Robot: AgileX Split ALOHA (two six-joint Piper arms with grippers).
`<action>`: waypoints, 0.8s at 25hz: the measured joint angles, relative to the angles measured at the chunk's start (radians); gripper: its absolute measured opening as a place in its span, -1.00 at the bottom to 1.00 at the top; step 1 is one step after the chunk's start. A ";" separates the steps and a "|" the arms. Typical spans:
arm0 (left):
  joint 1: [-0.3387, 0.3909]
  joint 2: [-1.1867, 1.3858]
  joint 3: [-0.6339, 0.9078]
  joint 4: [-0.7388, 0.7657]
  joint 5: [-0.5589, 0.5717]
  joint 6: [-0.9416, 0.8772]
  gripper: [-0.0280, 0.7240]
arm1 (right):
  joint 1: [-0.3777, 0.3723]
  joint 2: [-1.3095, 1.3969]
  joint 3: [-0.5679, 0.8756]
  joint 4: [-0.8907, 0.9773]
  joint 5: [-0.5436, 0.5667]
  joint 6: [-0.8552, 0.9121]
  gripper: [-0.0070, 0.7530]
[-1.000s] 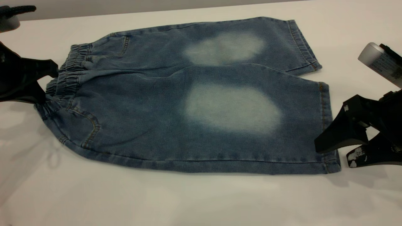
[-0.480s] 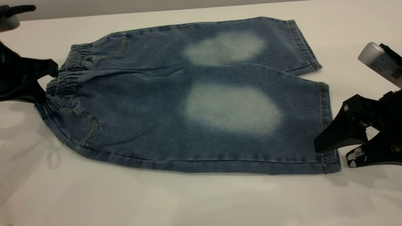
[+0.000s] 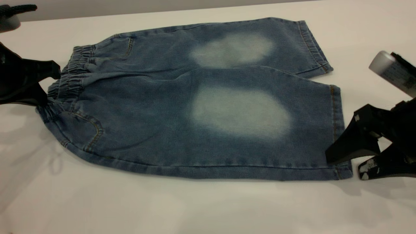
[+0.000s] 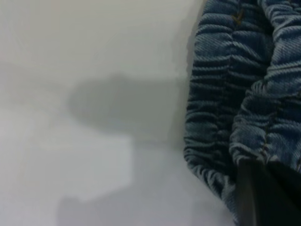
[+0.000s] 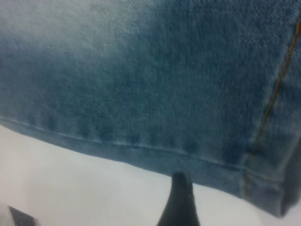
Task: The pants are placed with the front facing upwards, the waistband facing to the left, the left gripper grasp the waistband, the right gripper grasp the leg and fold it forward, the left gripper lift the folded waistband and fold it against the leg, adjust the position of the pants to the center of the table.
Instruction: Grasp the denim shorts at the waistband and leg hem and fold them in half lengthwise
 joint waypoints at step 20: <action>0.000 0.000 0.000 0.002 0.000 0.000 -0.83 | 0.000 0.092 -0.042 0.028 0.127 0.002 -0.17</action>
